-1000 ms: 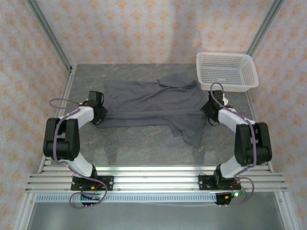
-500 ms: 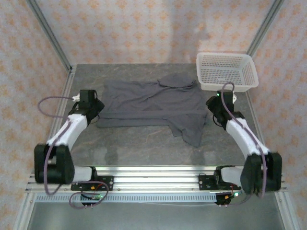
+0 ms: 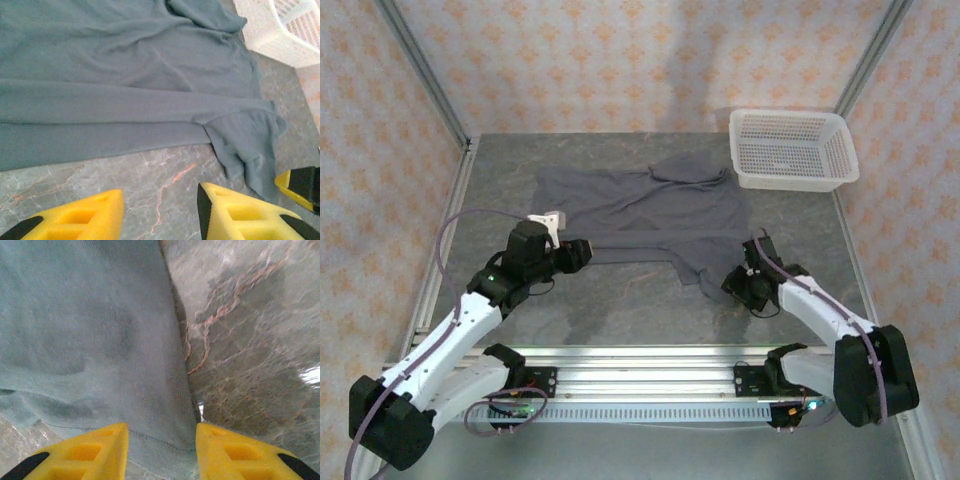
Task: Fold the inside-out t-shirt
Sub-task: Smooth out the T-shirt at the center of the table.
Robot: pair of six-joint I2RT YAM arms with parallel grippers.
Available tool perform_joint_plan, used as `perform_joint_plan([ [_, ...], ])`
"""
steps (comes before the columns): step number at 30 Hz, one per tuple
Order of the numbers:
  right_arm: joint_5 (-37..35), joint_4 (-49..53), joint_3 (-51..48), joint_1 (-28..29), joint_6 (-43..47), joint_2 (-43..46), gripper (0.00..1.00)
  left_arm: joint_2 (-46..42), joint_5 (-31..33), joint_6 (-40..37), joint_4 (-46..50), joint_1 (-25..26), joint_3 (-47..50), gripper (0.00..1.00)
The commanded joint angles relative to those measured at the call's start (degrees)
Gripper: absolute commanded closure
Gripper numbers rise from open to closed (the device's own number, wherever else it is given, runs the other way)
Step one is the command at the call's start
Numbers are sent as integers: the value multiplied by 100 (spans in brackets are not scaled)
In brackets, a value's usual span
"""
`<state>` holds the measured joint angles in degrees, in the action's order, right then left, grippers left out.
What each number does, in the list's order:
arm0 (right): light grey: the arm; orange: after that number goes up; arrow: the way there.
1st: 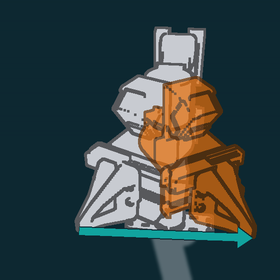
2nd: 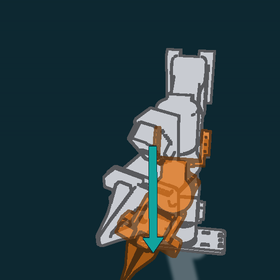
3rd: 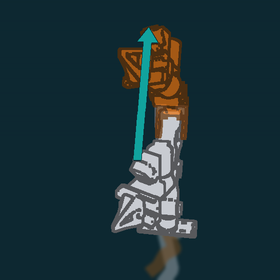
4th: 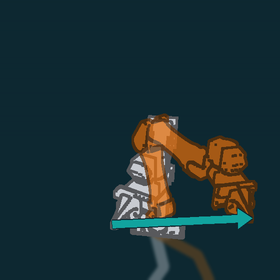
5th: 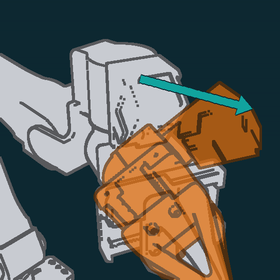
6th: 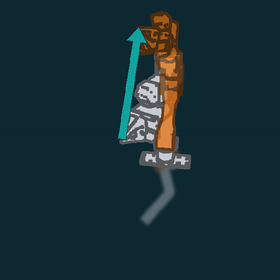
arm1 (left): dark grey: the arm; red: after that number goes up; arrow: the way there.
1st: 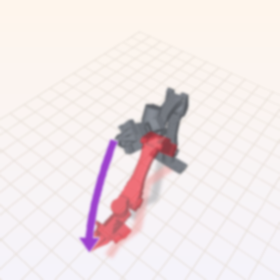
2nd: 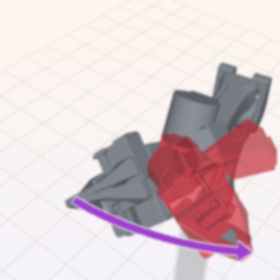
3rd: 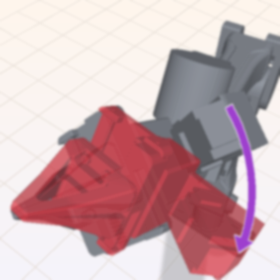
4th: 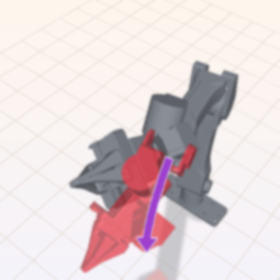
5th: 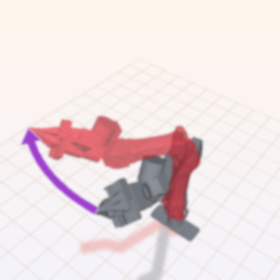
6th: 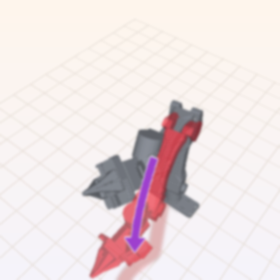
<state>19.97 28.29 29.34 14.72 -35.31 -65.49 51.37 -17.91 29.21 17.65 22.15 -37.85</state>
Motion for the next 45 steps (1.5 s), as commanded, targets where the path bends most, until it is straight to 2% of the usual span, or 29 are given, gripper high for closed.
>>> perform_joint_plan([
  [1,88,77,-87,83,-125,-165,60,-76,335,-191,204,39,71,57],
  [3,181,-114,-91,87,-142,-286,63,-25,359,-162,154,34,85,57],
  [6,215,-278,-29,99,-178,-574,74,95,317,-111,111,35,68,57],
  [10,303,-284,206,109,-200,-617,100,118,215,-113,64,52,76,56],
  [14,351,-250,796,107,-265,-360,100,75,16,-196,34,69,76,54],
  [17,97,-507,1559,113,-275,-579,100,79,-45,-206,-67,96,76,52],
  [20,-108,-910,2487,109,-332,-1317,100,149,-72,-205,-65,109,3,49],
  [24,-381,-1253,3956,45,-406,-2760,100,72,56,-248,132,123,-24,35],
  [29,-837,-660,5946,-88,-379,-4604,100,-196,258,-211,359,123,89,21],
  [30,-724,-541,6218,-154,-434,-4883,95,-238,278,-190,383,123,123,21],
  [32,-482,-424,6460,-216,-503,-5120,72,-298,329,-138,423,123,192,20],
  [33,-428,-374,6466,-223,-469,-5095,66,-312,356,-126,424,122,235,19],
  [35,-440,-366,6217,-229,-382,-4788,62,-299,385,-104,411,123,301,19],
  [40,-309,-1062,4303,-213,-227,-3192,62,-125,328,-70,256,123,313,19],
  [45,-94,-1236,3128,-92,-177,-2645,63,109,76,-59,-87,127,257,19],
])
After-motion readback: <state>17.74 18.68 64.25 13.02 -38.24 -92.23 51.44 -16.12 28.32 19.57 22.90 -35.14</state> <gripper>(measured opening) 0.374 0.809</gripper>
